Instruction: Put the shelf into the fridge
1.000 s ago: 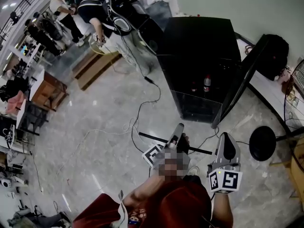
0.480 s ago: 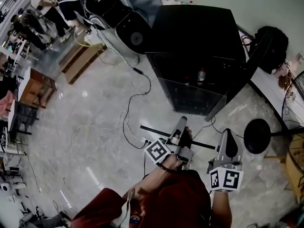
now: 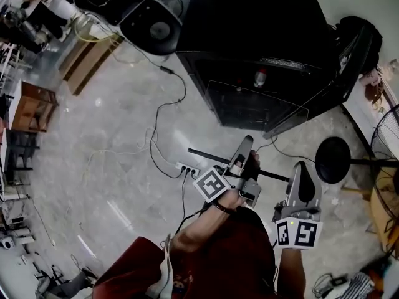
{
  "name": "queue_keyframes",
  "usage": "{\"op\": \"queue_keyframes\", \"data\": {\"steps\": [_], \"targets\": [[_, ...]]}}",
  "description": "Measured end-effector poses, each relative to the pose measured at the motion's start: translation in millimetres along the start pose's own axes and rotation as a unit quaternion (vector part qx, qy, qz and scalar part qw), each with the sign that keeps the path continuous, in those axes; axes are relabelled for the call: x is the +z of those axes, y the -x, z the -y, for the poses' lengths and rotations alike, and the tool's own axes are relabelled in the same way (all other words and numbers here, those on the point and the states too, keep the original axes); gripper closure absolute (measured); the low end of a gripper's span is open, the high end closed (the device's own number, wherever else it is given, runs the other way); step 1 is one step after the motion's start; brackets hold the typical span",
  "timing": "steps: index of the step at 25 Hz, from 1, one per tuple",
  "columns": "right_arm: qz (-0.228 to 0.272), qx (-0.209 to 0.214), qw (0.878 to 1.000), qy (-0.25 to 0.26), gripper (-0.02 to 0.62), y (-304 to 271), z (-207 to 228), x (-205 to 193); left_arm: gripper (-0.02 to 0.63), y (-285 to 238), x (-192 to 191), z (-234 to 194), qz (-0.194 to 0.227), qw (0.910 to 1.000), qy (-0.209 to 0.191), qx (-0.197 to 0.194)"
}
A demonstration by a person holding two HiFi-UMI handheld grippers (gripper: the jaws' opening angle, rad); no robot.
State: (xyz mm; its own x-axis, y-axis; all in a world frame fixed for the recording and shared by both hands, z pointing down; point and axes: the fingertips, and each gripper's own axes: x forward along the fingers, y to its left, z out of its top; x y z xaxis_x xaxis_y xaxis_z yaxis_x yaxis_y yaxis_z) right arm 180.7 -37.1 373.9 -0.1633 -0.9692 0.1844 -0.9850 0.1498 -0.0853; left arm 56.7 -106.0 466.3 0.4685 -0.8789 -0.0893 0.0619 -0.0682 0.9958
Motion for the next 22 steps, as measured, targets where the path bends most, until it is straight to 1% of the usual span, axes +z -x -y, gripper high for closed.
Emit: {"op": "queue_keyframes", "data": {"steps": [8,12,18,22], "targets": [[-0.017,0.000,1.000,0.002,0.595,-18.7,-0.9,-12.4,0.591,-28.7,25.0,-14.8,0.027,0.9996,0.007,-0.011],[-0.023,-0.001,1.000,0.005,0.595,-25.5,-2.9,-14.9,0.591,-42.3,28.8,-17.6,0.028,0.9994,0.004,-0.021],[-0.037,-0.004,0.999,0.005,0.595,-35.7,0.0,-22.4,0.591,-64.5,34.3,-22.6,0.042,0.9981,0.022,-0.040],[-0.038,-0.008,0.999,0.005,0.595,-42.4,1.0,-22.2,0.591,-75.8,39.2,-28.2,0.043,0.9983,0.015,-0.036]]}}
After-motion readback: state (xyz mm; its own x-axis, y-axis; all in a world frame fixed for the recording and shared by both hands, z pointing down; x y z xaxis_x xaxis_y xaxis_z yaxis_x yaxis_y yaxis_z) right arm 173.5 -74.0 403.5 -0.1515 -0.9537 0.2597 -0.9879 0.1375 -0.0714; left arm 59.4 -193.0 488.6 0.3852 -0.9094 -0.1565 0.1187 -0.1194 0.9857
